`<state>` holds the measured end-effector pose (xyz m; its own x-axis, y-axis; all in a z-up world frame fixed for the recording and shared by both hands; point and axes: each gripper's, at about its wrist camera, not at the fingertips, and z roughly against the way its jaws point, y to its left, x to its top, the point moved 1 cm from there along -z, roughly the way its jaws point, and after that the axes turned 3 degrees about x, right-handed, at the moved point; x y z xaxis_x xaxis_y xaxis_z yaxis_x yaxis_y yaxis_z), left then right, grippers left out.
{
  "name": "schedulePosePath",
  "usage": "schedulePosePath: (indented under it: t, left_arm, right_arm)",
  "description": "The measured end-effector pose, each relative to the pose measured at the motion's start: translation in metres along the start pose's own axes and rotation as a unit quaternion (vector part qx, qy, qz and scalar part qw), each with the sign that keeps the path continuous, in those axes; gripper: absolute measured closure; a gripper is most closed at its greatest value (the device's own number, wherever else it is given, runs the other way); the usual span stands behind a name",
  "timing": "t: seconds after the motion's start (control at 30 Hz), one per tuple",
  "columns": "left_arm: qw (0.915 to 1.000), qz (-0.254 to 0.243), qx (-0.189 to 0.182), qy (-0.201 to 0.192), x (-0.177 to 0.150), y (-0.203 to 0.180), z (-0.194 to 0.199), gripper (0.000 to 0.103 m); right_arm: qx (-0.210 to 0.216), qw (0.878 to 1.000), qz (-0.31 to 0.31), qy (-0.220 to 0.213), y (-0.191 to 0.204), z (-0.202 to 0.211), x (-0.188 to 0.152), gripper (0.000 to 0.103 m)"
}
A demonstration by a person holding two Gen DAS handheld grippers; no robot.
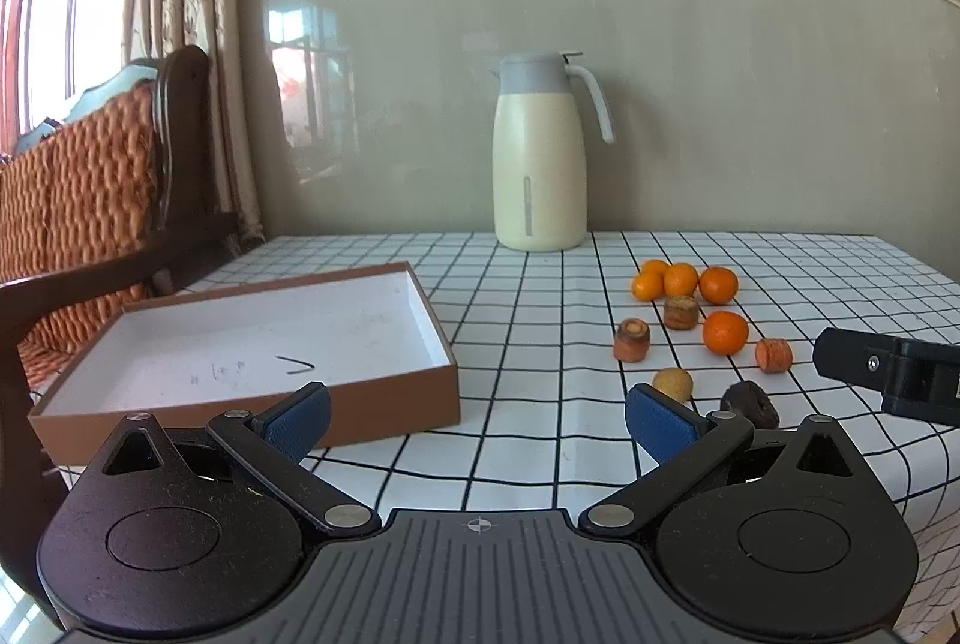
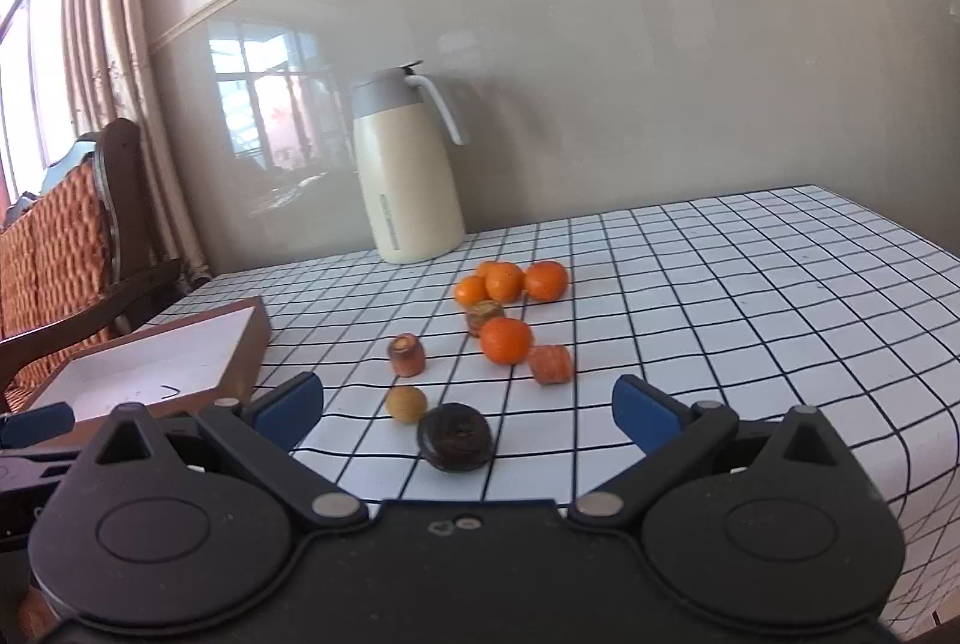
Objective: Organize fruits
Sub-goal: 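Move both tools toward the fruits on the table, then grasp the kiwi with the left tool while the right tool grasps a carrot piece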
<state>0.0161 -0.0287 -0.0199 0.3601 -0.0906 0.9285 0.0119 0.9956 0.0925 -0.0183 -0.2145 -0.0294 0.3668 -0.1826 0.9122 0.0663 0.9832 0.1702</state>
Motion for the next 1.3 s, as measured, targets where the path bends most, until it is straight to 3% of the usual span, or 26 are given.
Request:
schedulePosePath:
  t: [0.43,0.67,0.87,0.97,1.07,1.3]
  left_arm:
    - [0.9990,-0.020,-0.037,0.018,0.005,-0.017,-0.013,0.000]
    - [0.9981,-0.026,-0.046,0.031,0.009,-0.025,-0.029,0.000]
    - [0.9962,-0.030,-0.068,0.045,0.011,-0.036,-0.046,0.000]
    - [0.9951,-0.029,-0.079,0.051,0.011,-0.042,-0.054,0.000]
    - [0.9927,-0.030,-0.096,0.066,0.011,-0.047,-0.063,0.020]
    - [0.9881,-0.034,-0.127,0.080,0.009,-0.059,-0.077,0.020]
  right_arm:
    - [-0.004,0.999,-0.042,0.028,-0.022,-0.012,0.006,0.015]
    - [-0.002,0.999,-0.034,0.039,-0.024,-0.022,0.013,0.022]
    - [-0.004,0.998,-0.031,0.058,-0.028,-0.036,0.017,0.037]
    - [-0.003,0.997,-0.025,0.068,-0.030,-0.046,0.020,0.055]
    - [-0.004,0.996,-0.027,0.079,-0.033,-0.056,0.021,0.059]
    - [-0.006,0.996,-0.030,0.087,-0.038,-0.077,0.026,0.062]
